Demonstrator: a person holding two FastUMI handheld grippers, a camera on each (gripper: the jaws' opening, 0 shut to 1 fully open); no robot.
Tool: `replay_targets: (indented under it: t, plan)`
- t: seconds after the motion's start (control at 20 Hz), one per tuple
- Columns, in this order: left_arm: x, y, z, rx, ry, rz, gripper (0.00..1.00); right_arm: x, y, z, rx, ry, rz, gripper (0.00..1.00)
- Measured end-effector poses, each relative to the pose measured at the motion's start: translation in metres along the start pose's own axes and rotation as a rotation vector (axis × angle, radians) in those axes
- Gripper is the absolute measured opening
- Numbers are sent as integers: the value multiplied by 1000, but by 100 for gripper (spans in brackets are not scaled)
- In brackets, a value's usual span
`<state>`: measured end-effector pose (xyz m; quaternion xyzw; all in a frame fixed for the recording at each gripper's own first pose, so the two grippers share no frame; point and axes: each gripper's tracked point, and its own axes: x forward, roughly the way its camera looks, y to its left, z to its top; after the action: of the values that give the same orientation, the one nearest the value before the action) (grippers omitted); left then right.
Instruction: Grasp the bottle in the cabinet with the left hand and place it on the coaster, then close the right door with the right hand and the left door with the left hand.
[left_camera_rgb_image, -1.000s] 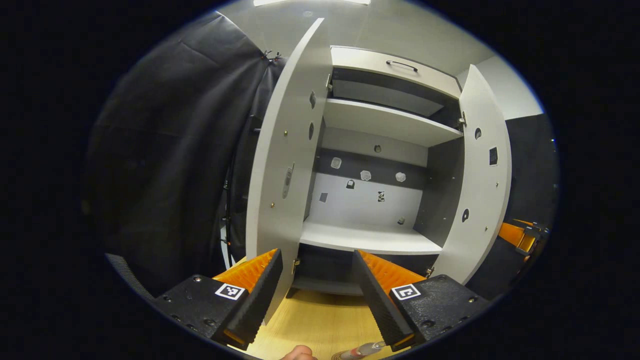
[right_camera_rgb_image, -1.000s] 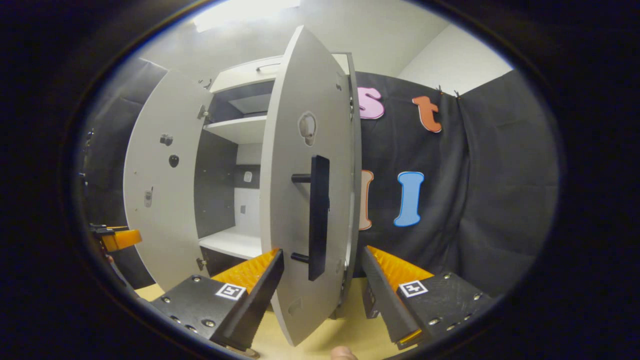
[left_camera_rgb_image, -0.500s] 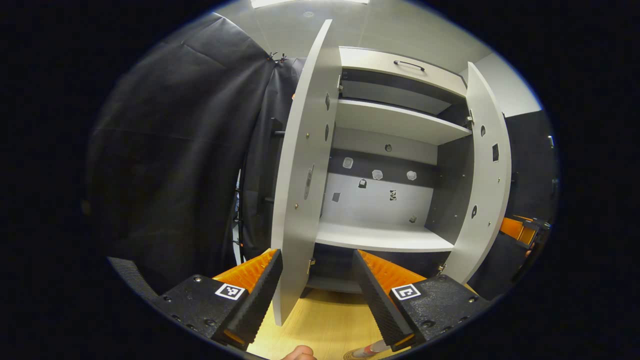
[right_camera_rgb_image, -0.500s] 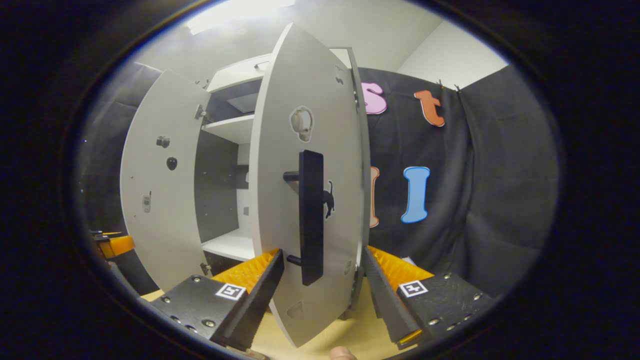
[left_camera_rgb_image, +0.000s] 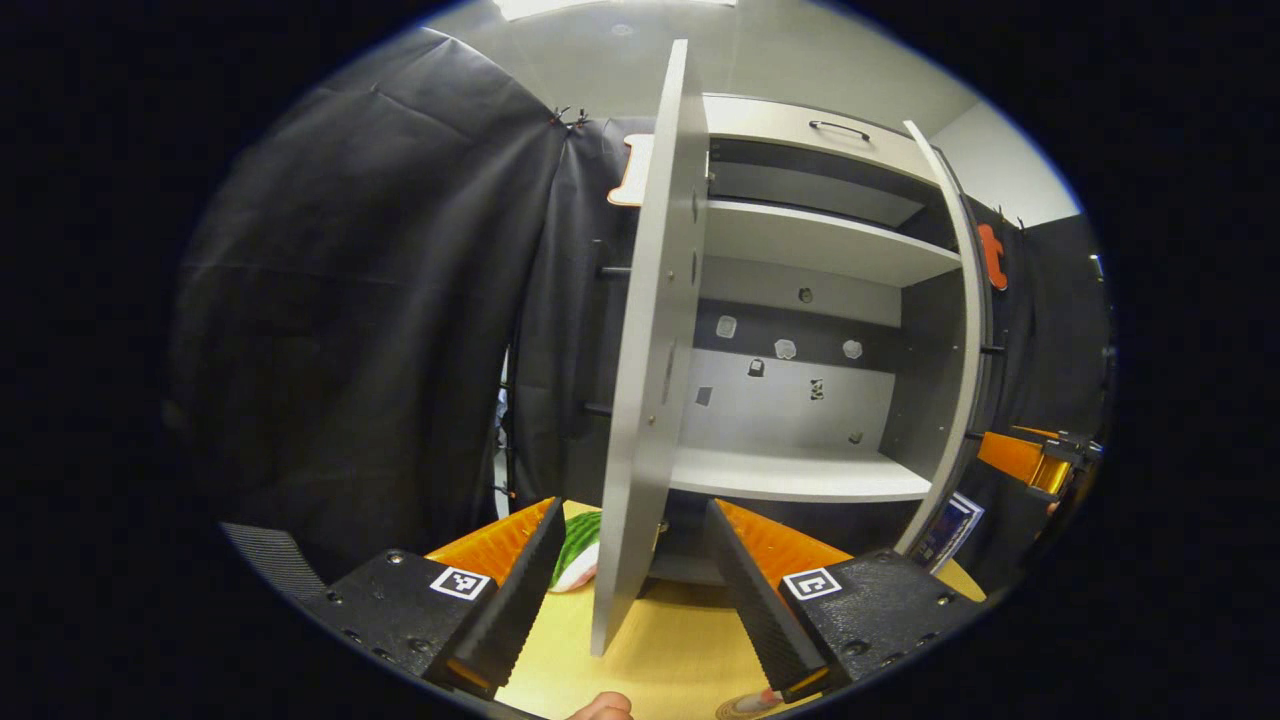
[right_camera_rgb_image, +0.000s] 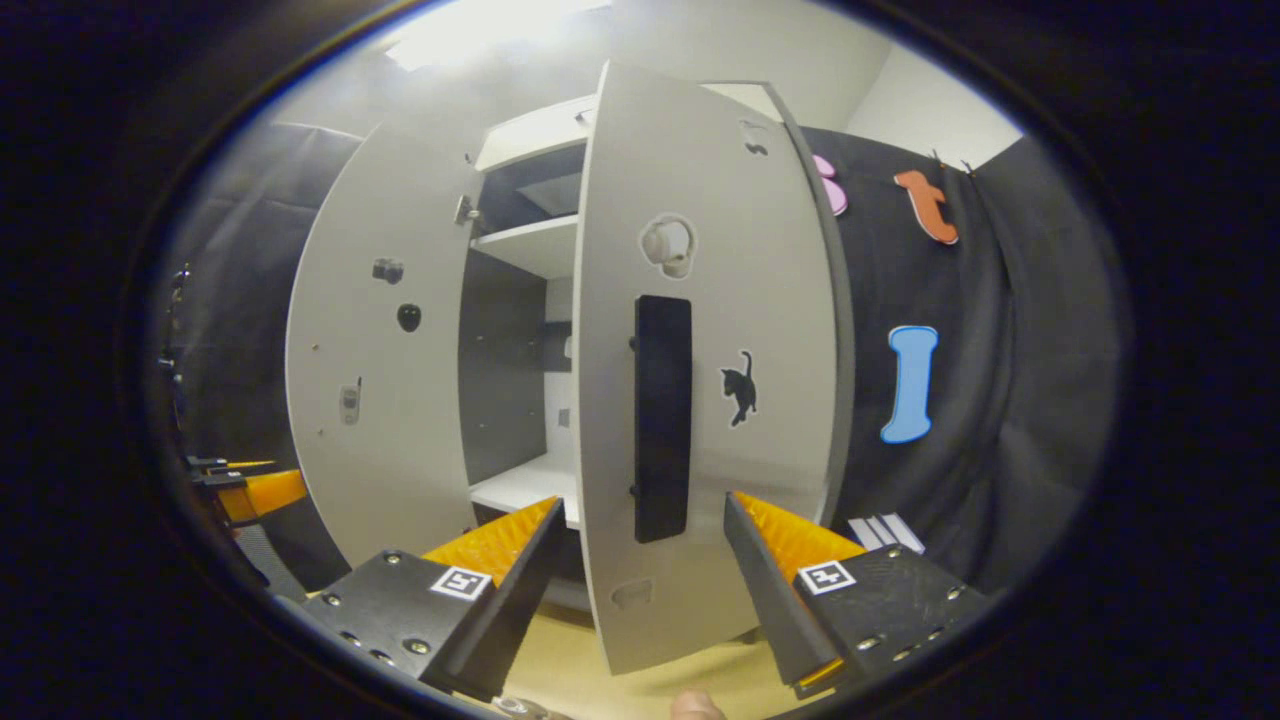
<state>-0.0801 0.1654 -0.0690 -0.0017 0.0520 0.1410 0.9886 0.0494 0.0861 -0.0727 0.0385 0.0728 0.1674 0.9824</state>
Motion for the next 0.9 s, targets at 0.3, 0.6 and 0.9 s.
replay_targets:
  t: [0.3,0.6,0.9]
  plan:
    - [2,24,1,-12,0,47,91,10,20,-7,11,12,28,96]
    - [9,46,-2,-32,12,75,91,11,25,-10,11,16,18,96]
    - [19,50,-7,-41,23,73,91,10,19,-15,6,24,-9,96]
